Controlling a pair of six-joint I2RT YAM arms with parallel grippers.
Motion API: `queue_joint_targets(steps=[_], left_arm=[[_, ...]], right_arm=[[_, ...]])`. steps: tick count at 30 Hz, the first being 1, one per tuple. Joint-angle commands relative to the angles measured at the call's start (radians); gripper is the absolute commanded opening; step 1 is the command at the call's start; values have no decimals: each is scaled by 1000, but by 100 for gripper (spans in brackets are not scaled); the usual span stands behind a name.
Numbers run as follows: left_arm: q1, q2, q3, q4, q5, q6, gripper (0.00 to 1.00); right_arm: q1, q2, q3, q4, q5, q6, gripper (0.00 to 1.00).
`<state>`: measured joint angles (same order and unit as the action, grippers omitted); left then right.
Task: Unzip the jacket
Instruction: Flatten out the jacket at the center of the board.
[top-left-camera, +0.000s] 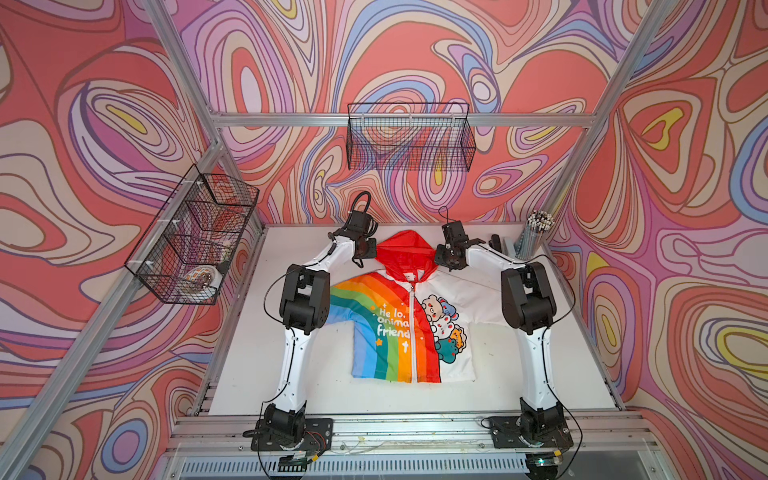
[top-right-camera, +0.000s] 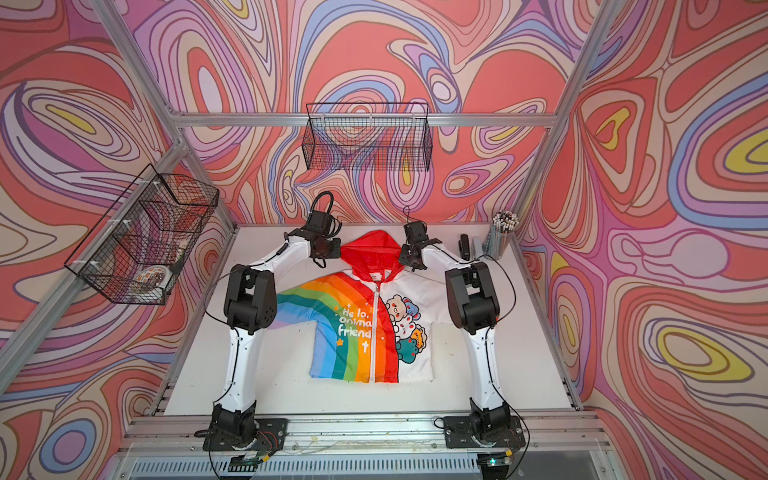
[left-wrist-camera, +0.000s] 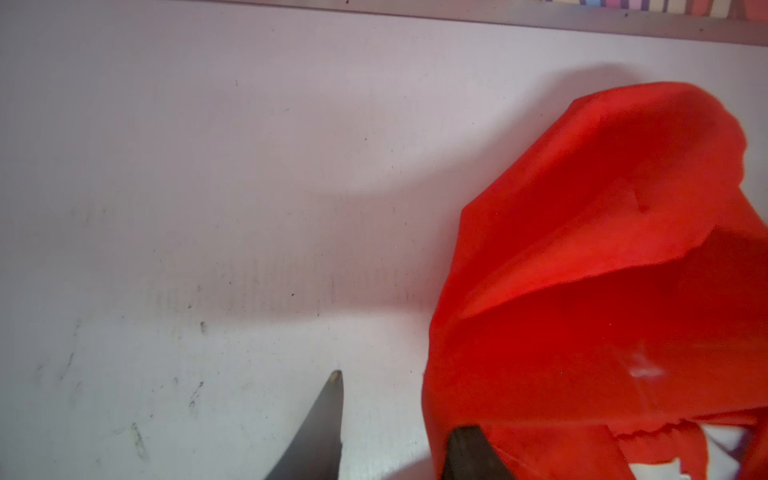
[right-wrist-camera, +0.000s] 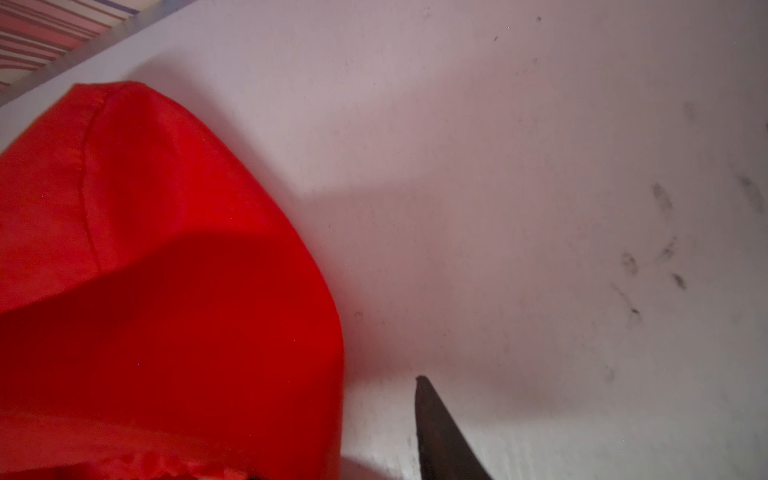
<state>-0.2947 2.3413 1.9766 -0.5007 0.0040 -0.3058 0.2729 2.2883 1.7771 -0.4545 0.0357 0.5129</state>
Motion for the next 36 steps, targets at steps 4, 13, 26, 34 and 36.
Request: queue_joint_targets(steps=[4,13,26,34,36], left_arm=[[14,-75,-58,-28,93,56,41],[12,-432,-439,138,204,-10,85],[-30,-812,-923,293,281,-109,49],[-78,-754,-1041,349,250,-127,40],[-81,-721,-1044,362,256,-134,40]], right_arm=[[-24,18,17,40,-200,-82,44],[-24,-184,-134,83,-339,-151,71],[-23,-591,-641,99,-279,-45,47],[-24,-655,-846,91,-253,34,28],[-23,-635,-855,101,-255,40,25]])
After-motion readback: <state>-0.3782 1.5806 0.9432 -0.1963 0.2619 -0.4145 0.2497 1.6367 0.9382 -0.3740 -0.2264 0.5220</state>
